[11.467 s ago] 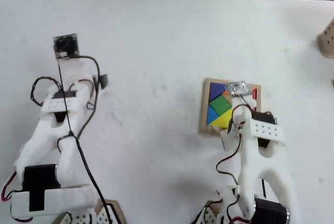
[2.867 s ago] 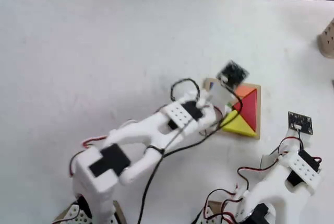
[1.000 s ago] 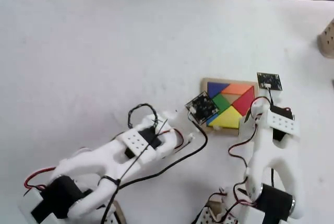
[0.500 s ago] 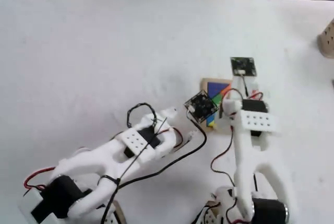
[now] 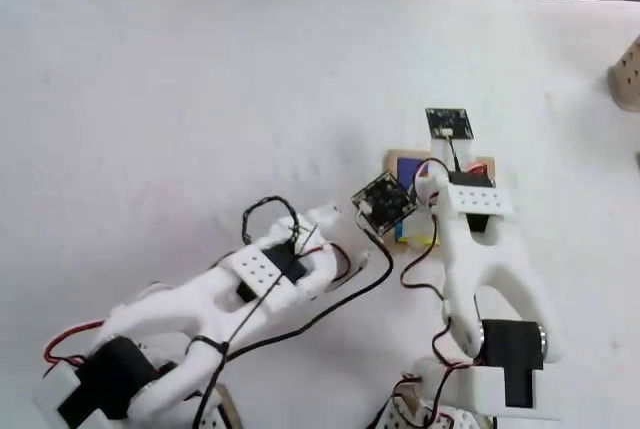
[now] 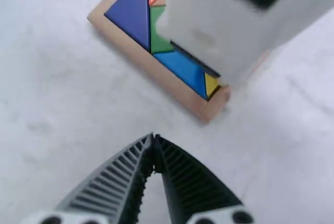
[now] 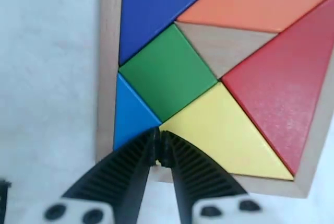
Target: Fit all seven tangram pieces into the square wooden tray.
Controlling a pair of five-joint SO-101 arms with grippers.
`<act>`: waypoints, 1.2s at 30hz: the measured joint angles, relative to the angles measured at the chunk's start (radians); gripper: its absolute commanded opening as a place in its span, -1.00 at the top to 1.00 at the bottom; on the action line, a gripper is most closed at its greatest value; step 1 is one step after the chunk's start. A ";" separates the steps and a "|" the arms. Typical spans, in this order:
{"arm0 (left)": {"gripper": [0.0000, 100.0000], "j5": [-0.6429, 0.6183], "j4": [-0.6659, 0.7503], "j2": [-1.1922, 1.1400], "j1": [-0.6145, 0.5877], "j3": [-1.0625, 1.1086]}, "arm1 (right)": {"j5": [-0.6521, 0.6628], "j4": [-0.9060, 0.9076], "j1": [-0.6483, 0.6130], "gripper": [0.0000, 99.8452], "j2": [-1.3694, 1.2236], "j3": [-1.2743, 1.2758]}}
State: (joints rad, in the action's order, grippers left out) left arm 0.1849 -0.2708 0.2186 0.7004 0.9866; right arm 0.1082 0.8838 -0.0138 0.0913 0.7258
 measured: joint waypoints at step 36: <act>0.96 -0.183 -0.014 0.476 -0.657 0.262 | 0.040 0.055 0.199 0.96 0.928 0.488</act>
State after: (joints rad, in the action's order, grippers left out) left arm 0.0023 -0.2846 0.6943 0.0437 1.2490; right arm 0.1481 0.9390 0.1857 1.0196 1.2137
